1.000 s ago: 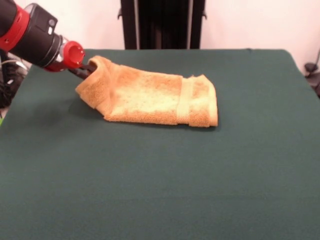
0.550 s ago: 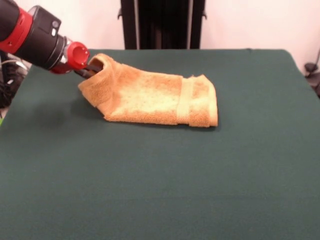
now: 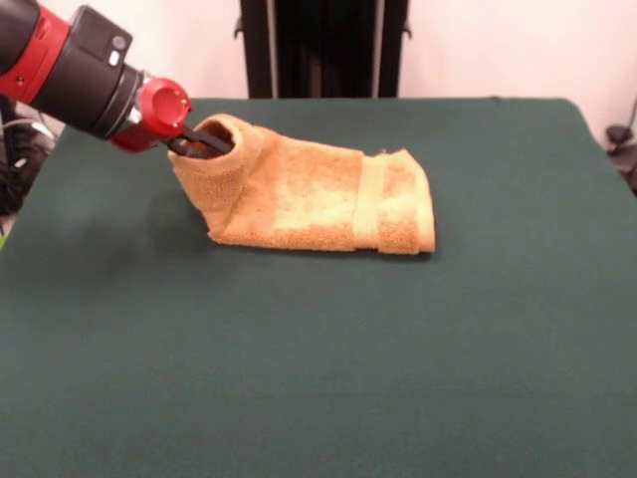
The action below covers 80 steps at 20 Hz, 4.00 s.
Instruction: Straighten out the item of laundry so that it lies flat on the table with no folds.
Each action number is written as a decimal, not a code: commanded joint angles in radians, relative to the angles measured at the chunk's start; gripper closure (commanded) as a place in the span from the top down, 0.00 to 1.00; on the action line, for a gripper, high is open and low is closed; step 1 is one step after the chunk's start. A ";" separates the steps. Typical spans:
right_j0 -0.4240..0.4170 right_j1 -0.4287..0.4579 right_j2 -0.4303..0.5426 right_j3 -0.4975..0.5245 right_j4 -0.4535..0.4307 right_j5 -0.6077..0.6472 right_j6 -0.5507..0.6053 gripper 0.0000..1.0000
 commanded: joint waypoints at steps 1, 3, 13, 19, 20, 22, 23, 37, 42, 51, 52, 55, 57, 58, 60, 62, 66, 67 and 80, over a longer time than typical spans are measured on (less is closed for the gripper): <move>0.034 0.005 0.104 0.137 0.116 -0.163 0.106 1.00; 0.034 -0.002 0.108 0.158 0.140 -0.177 0.116 1.00; 0.046 -0.001 0.107 0.169 0.168 -0.229 0.089 1.00; 0.072 -0.009 0.102 0.153 0.189 -0.244 0.119 1.00; 0.075 -0.012 0.103 0.152 0.195 -0.247 0.124 1.00; 0.082 -0.021 0.102 0.150 0.207 -0.246 0.137 1.00; 0.083 -0.025 0.101 0.154 0.212 -0.254 0.142 1.00; 0.121 -0.031 0.066 0.138 0.215 -0.271 0.101 1.00; 0.131 -0.037 0.044 0.129 0.184 -0.249 0.074 0.00; 0.155 -0.070 0.023 0.109 0.206 -0.220 0.115 0.00; 0.162 -0.077 0.021 0.107 0.212 -0.213 0.126 0.00; 0.175 -0.066 0.014 0.088 0.217 -0.218 0.134 0.00; 0.183 -0.056 0.020 0.069 0.231 -0.229 0.142 0.00; 0.187 -0.059 0.023 0.069 0.240 -0.232 0.153 0.00; 0.199 -0.073 0.028 0.066 0.259 -0.231 0.178 0.00; 0.208 -0.064 0.029 0.060 0.273 -0.245 0.188 0.00; 0.218 -0.115 0.040 0.097 0.313 -0.268 0.232 0.00; 0.216 -0.137 0.045 0.123 0.326 -0.276 0.244 0.00; 0.267 -0.271 0.021 0.233 0.435 -0.323 0.289 0.00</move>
